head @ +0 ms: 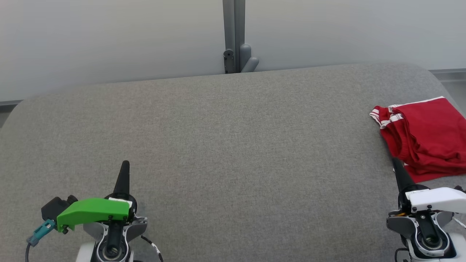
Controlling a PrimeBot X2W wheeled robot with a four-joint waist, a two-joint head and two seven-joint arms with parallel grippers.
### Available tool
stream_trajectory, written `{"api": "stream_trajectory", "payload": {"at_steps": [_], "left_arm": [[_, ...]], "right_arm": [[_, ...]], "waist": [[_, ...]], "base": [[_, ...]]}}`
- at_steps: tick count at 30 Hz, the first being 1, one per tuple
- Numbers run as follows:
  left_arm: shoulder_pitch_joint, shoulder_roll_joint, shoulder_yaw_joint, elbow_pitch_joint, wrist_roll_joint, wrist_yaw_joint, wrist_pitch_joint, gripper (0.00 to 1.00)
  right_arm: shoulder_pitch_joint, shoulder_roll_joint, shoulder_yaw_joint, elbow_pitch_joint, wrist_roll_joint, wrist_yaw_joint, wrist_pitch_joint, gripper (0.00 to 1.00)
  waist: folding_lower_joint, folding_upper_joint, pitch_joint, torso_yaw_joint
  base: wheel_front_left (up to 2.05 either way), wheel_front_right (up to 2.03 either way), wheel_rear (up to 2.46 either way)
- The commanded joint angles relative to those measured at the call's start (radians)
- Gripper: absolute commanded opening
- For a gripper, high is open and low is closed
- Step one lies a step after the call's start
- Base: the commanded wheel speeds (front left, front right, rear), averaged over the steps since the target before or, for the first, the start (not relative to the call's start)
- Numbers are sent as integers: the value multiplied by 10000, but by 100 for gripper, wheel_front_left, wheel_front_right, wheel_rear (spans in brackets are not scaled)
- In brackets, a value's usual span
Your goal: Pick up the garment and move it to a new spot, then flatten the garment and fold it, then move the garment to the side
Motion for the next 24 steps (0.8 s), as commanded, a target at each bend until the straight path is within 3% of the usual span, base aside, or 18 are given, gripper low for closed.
{"api": "stream_trajectory", "payload": {"at_steps": [1, 24], "left_arm": [[-272, 7, 55, -12, -211, -93, 20, 0], [-905, 5, 222, 416, -2018, -326, 408, 0]], "right_arm": [[-181, -70, -52, -6, 168, 6, 45, 0], [-647, -67, -491, 402, 2097, 4, 667, 0]], "waist": [[0, 0, 5, -2], [0, 0, 175, -54]], "base": [[0, 0, 0], [0, 0, 0]]}}
